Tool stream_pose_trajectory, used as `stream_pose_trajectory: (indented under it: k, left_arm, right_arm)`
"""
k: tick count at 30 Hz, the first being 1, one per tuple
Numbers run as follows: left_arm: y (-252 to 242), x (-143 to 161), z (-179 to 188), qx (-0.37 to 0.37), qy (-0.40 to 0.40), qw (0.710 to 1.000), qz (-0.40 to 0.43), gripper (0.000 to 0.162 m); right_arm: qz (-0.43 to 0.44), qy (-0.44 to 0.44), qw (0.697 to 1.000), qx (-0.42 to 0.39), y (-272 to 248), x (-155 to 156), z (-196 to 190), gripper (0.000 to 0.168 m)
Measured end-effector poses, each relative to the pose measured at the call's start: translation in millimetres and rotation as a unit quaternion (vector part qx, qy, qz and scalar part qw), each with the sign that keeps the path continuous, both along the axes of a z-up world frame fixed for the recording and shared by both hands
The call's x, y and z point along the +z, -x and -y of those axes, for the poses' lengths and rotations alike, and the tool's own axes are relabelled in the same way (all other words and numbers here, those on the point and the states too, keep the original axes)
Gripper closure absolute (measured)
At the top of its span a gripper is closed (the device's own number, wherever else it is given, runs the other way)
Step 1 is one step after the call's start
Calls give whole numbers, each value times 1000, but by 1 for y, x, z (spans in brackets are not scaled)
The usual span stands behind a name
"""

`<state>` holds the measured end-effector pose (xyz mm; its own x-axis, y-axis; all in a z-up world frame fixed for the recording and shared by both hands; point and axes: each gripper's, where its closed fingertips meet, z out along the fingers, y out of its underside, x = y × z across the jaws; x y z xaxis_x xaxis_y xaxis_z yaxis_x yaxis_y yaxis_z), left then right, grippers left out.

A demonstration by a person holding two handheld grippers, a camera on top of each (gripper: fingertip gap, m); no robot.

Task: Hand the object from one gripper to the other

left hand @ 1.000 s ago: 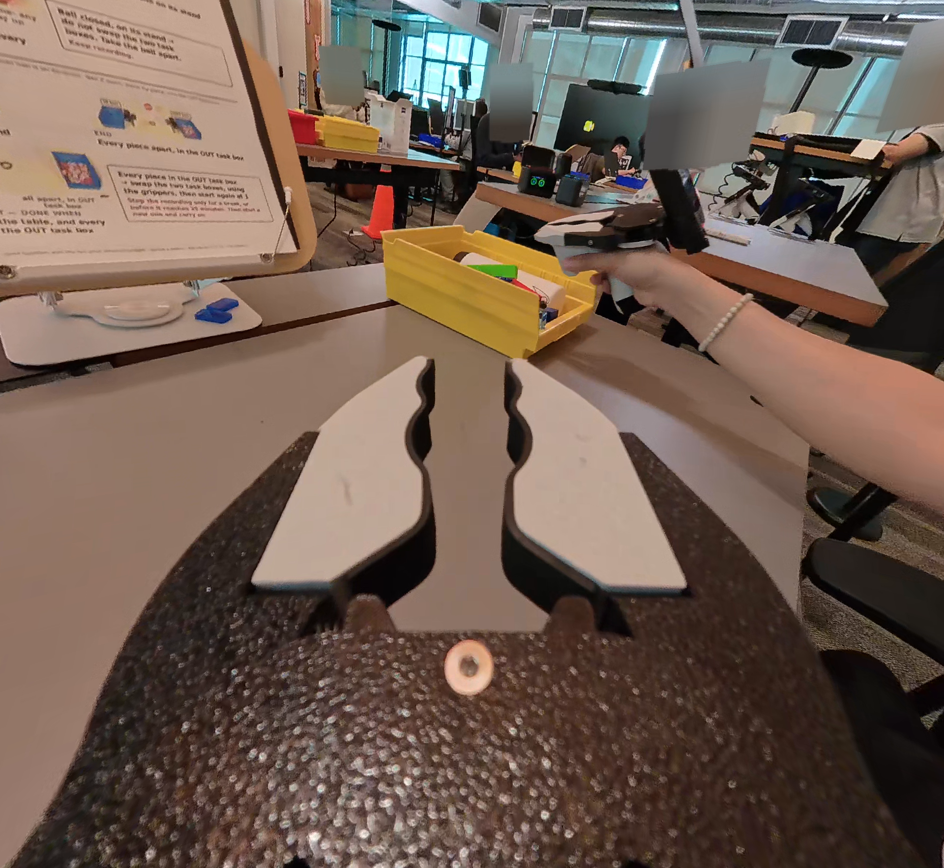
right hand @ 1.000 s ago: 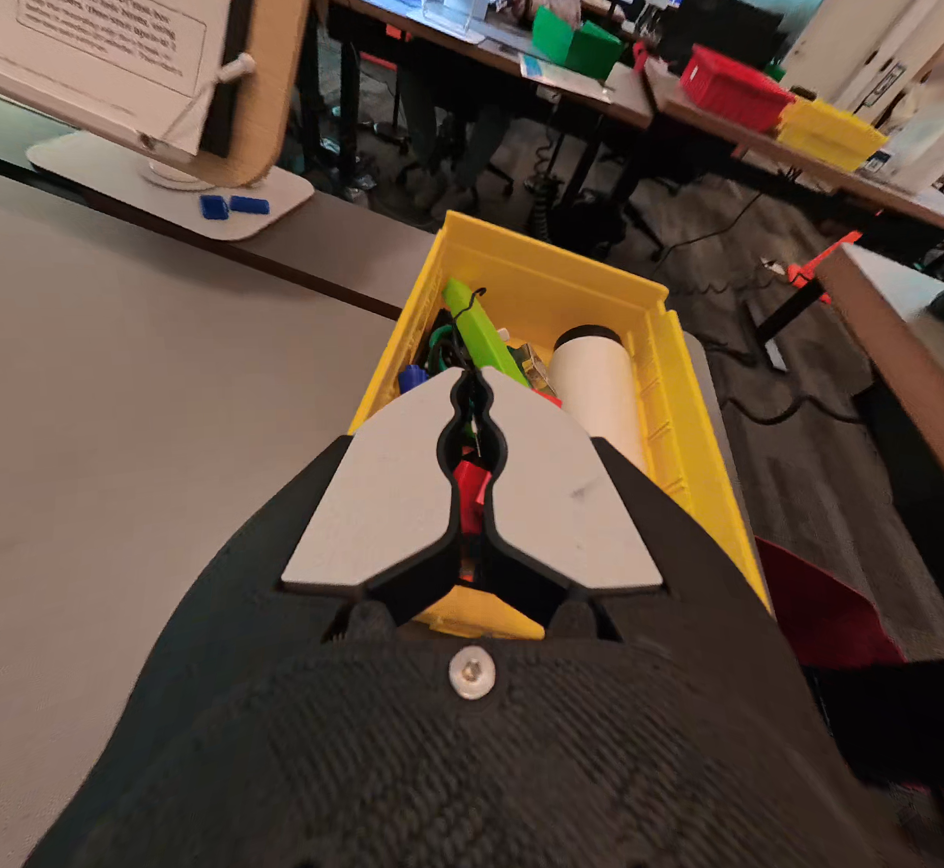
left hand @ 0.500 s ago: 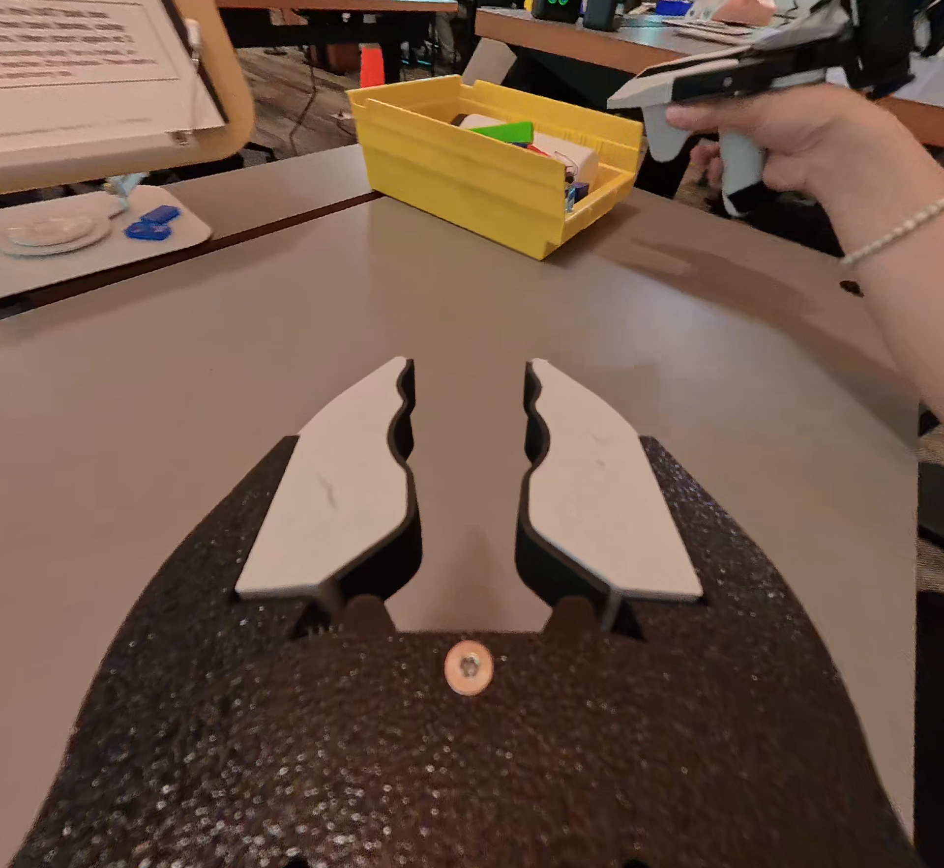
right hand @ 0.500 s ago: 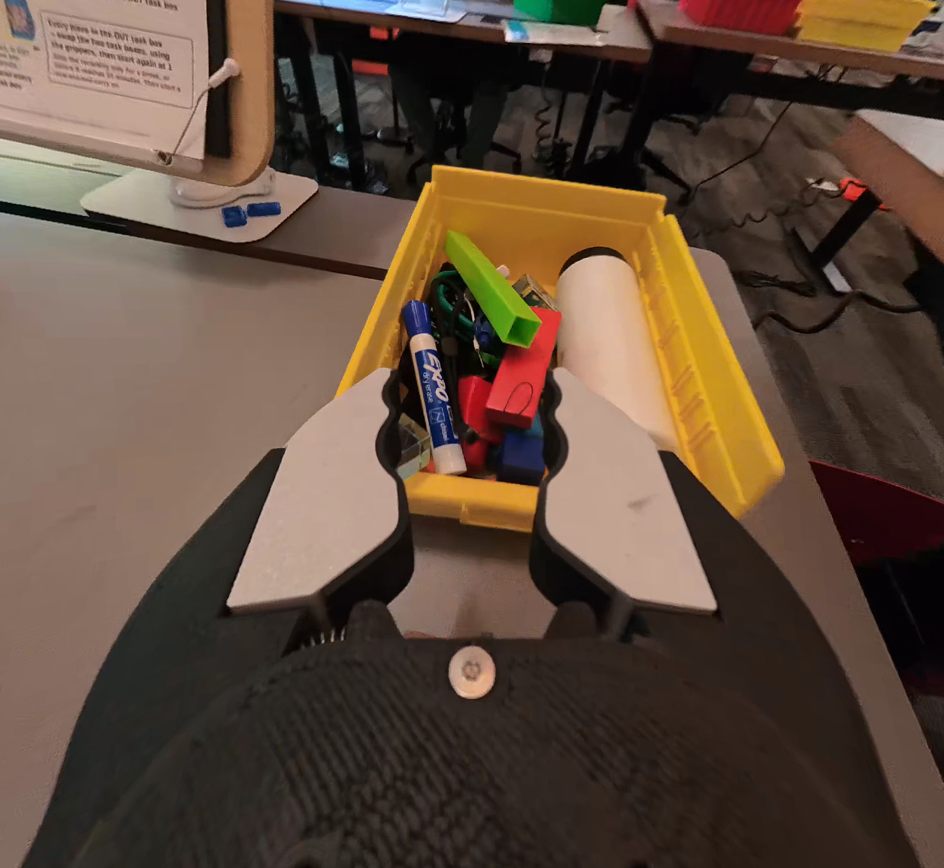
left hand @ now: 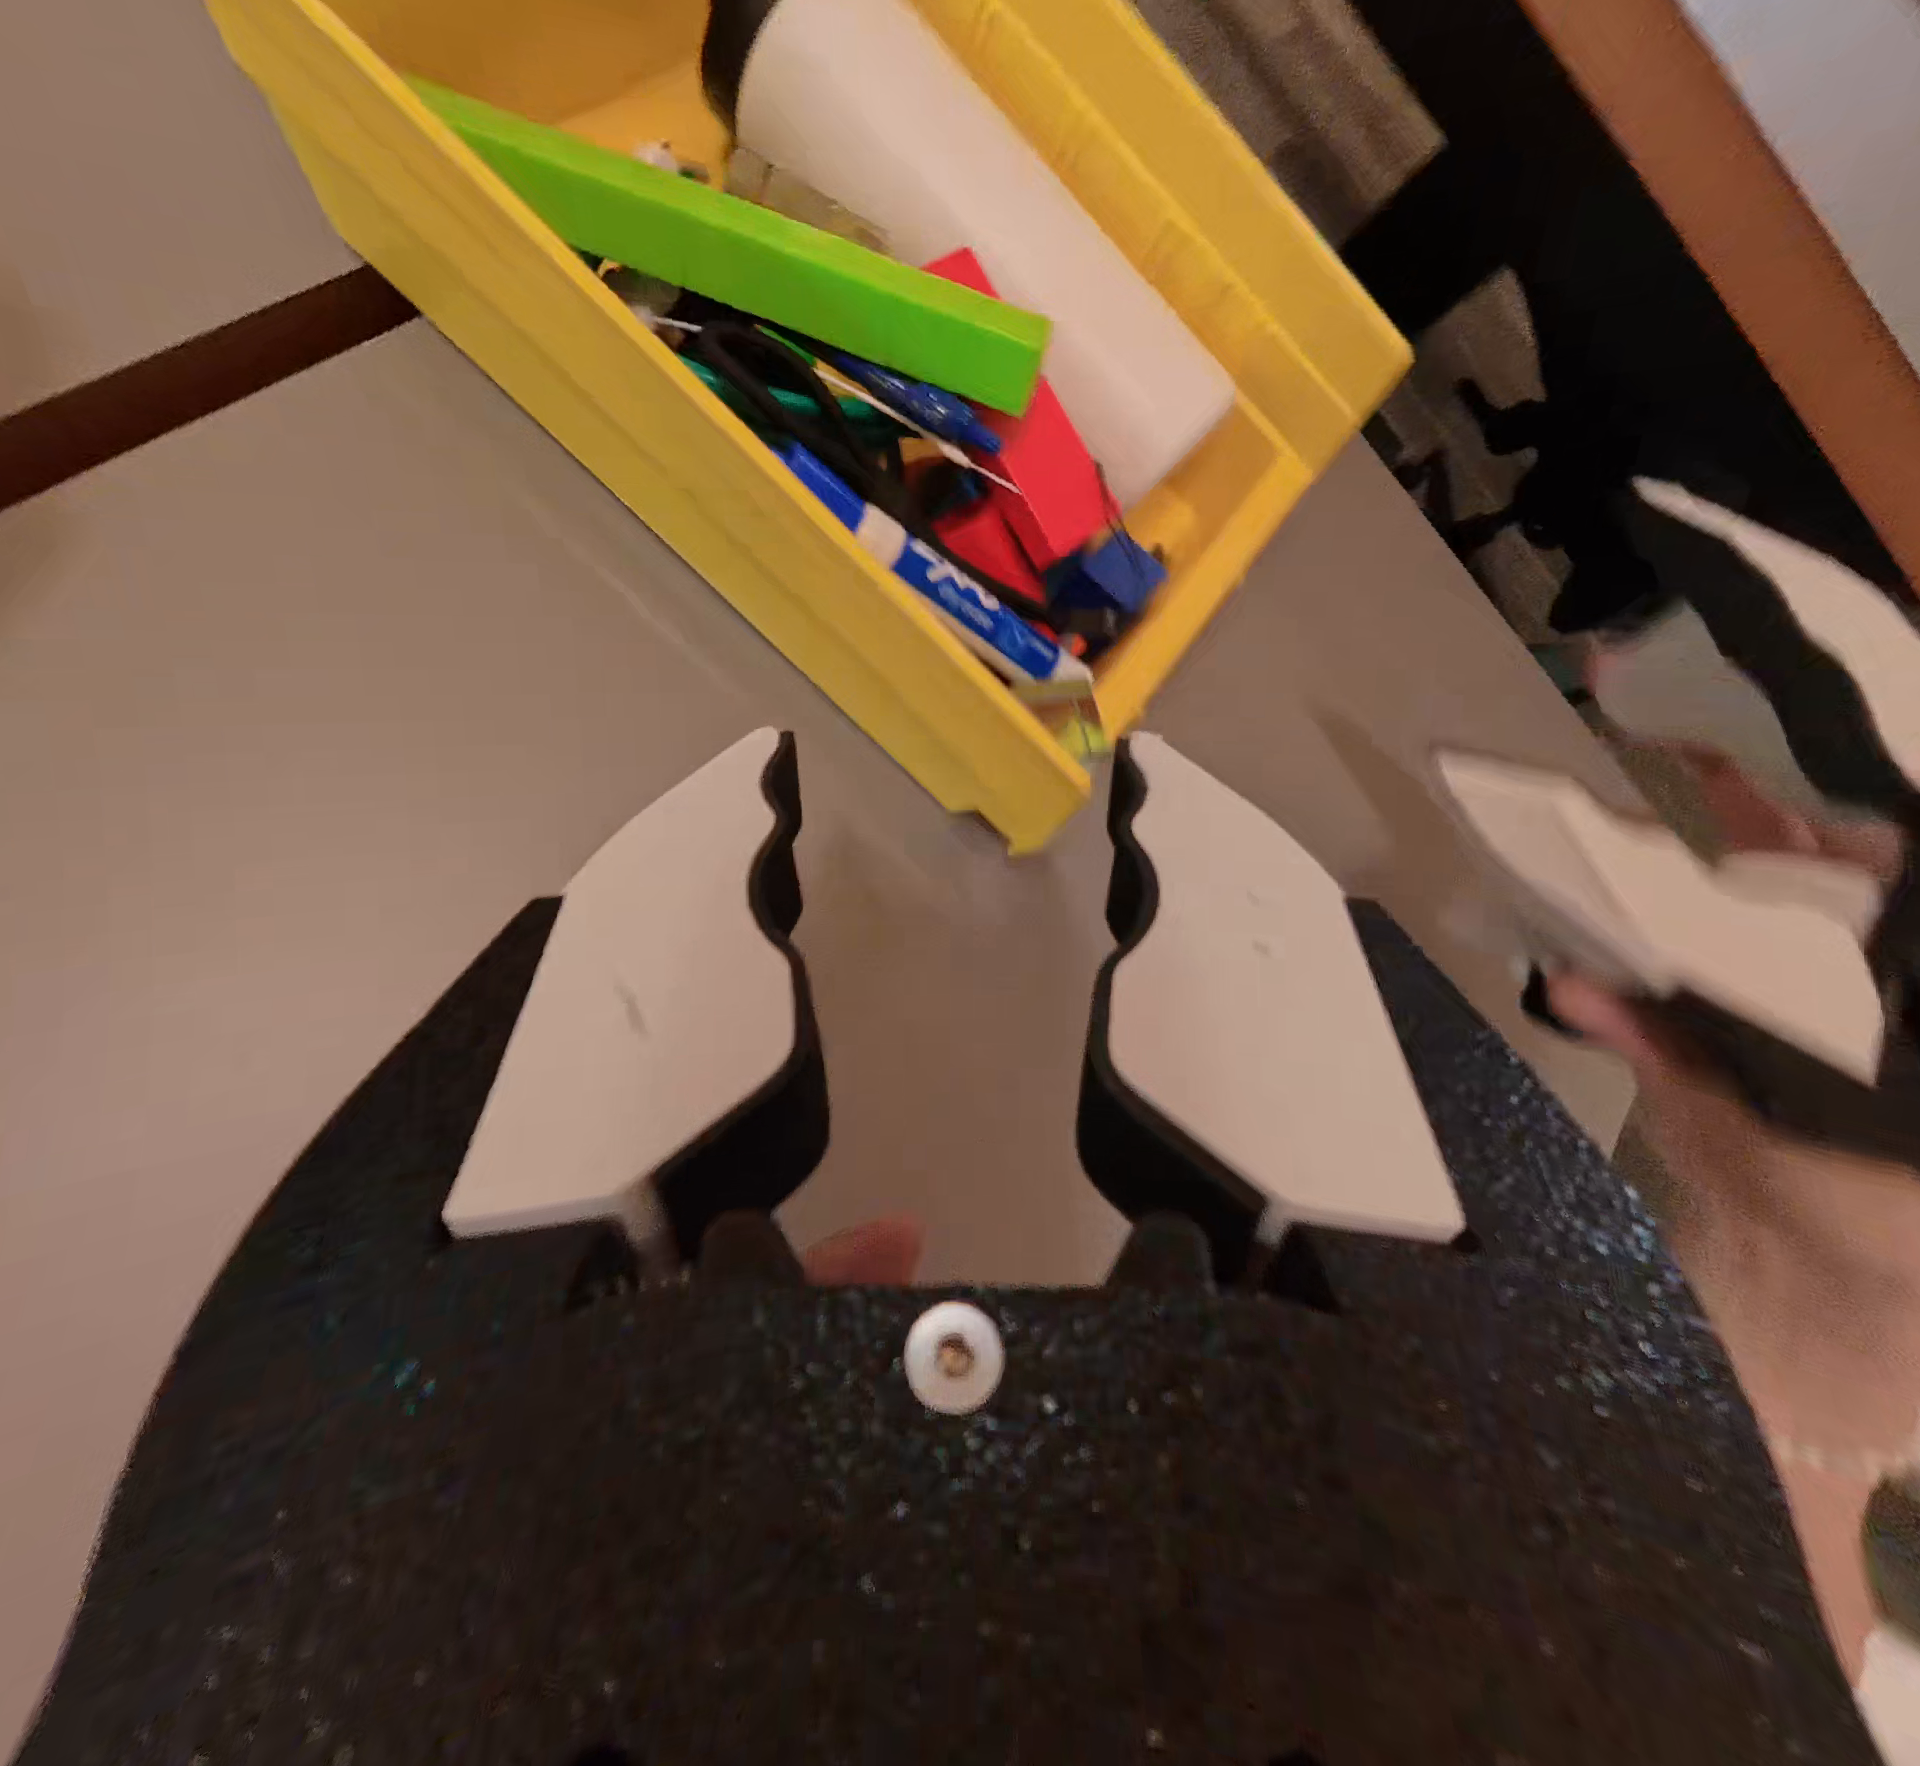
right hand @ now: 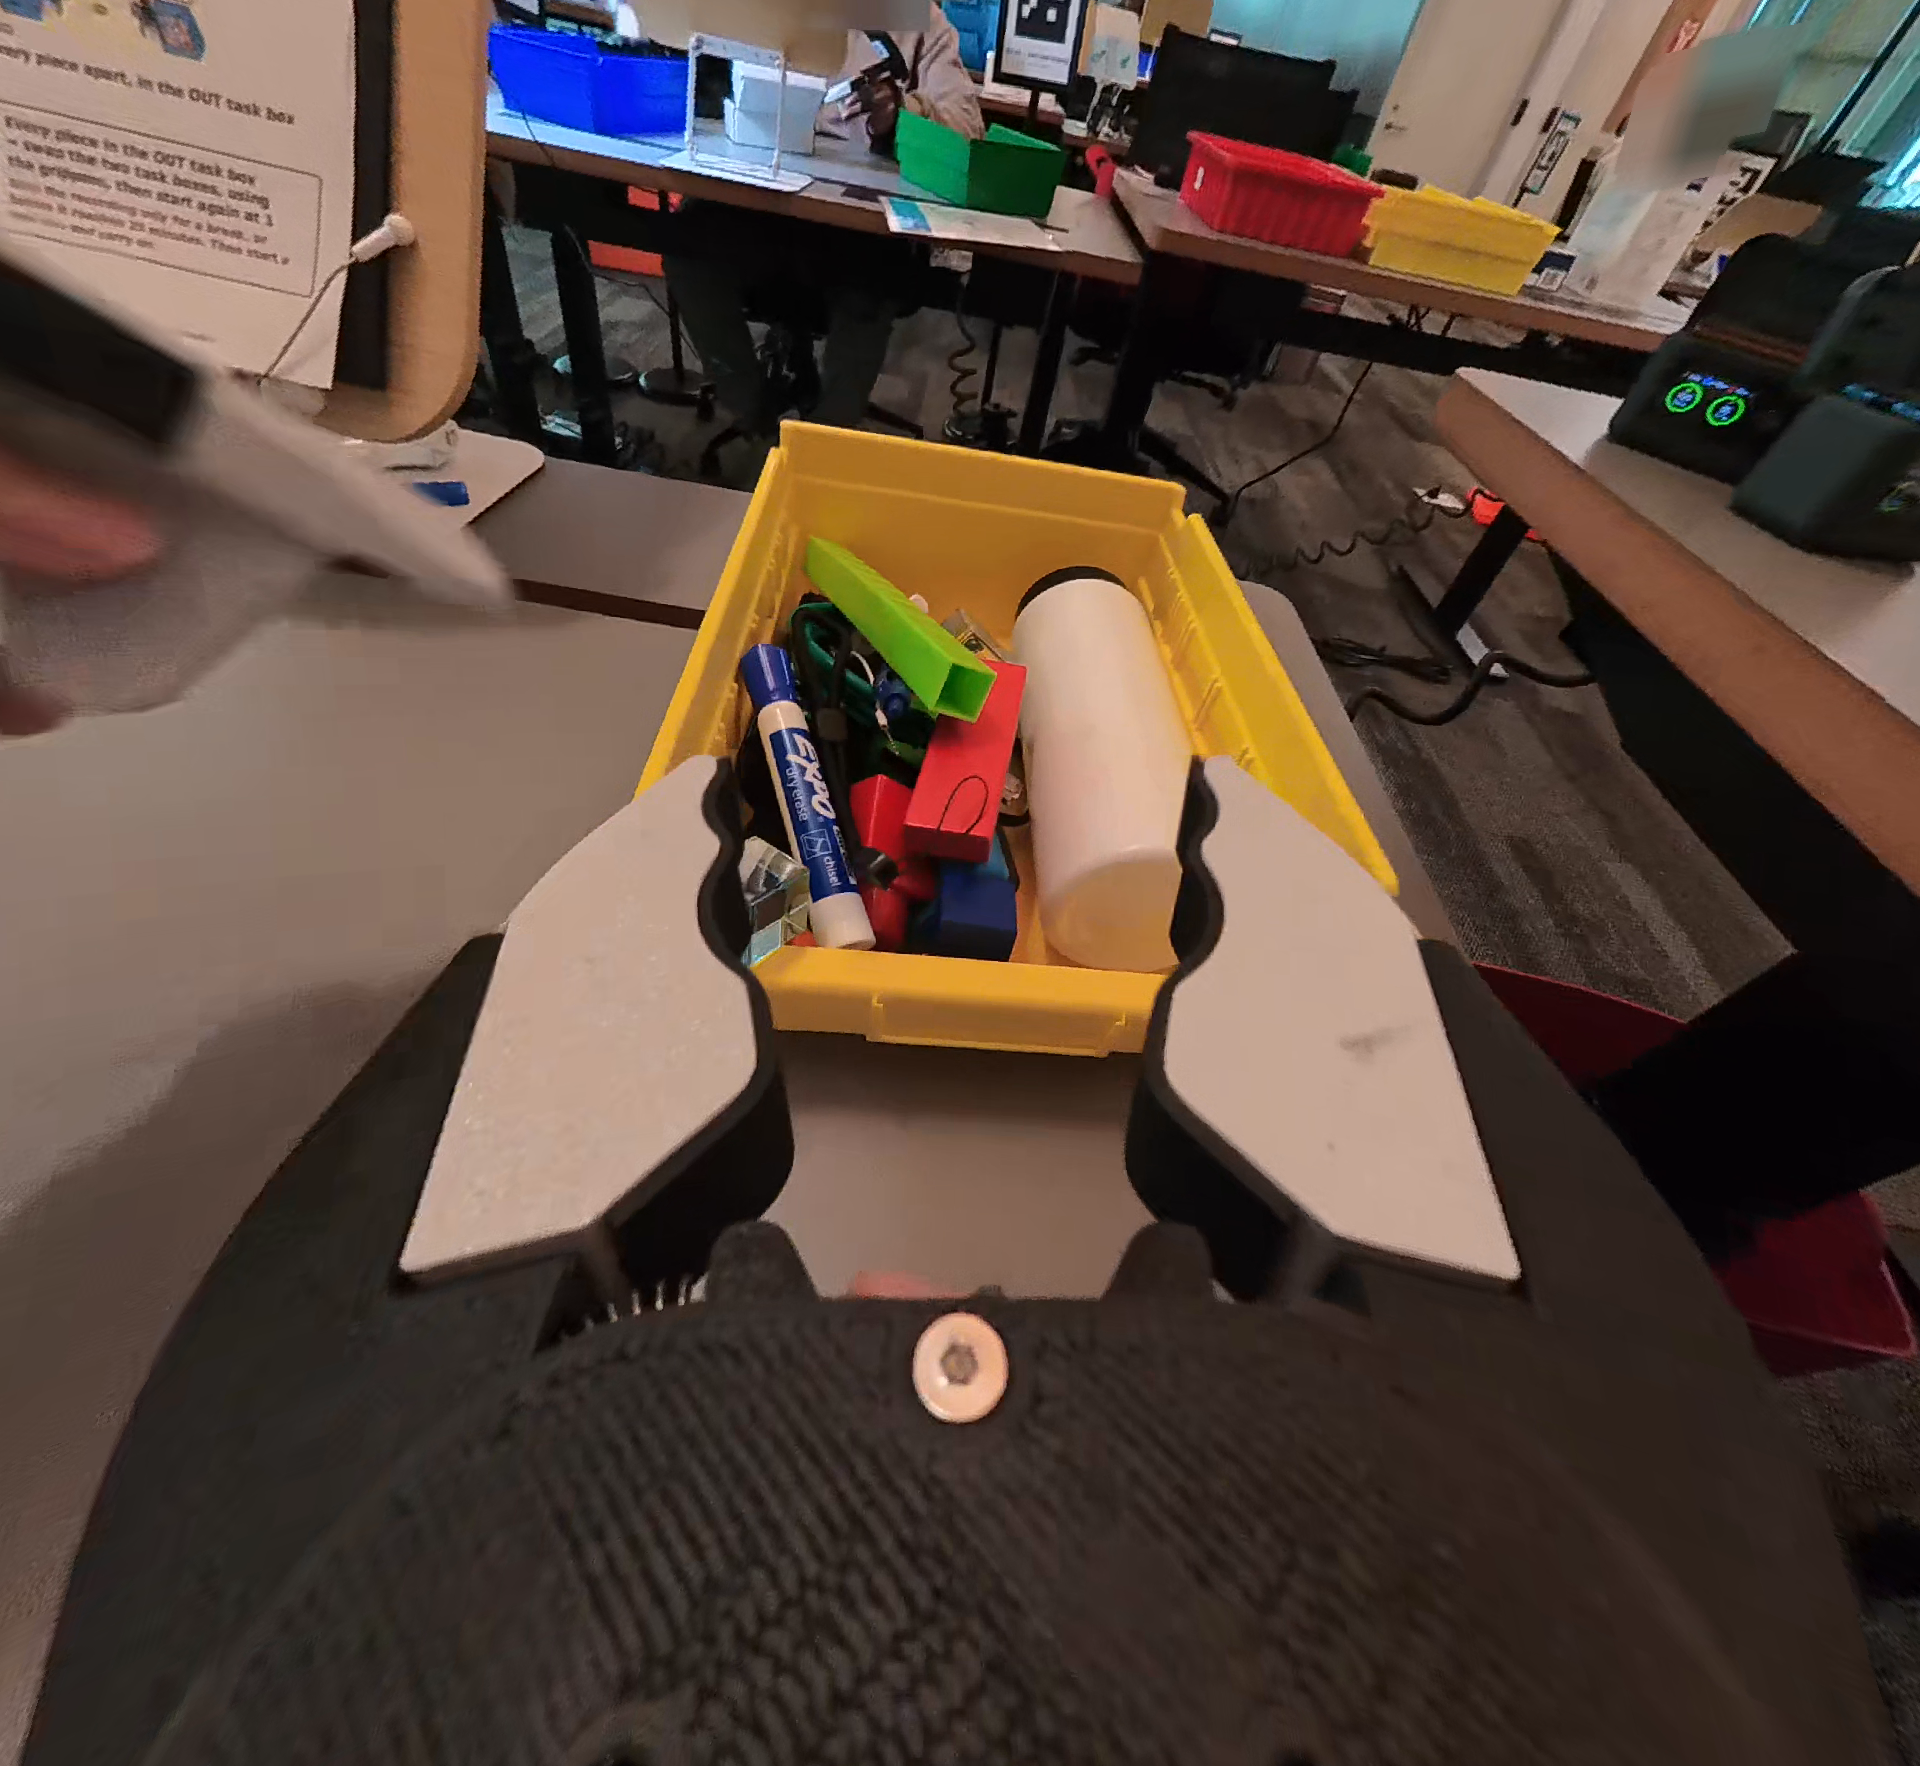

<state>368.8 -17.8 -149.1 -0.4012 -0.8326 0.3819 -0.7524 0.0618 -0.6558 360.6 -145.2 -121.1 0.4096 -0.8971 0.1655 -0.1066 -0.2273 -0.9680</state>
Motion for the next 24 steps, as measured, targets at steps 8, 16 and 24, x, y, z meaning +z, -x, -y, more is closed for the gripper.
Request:
stream_pose_trajectory:
  k: [8, 16, 24]
  left_arm:
    - [-41, -65, 34, 32, -91, 983, -157, 115]
    - [-73, -89, 23, 149, -138, 968, -150, 126]
    - [-91, -93, 16, 170, -153, 969, -94, 127]
  right_arm:
    - [-20, 5, 1000, 9, -1, -11, 9, 89]
    - [-90, 41, 992, 73, 11, -45, 0, 95]
    - [-107, 17, 988, 110, 21, -51, -11, 101]
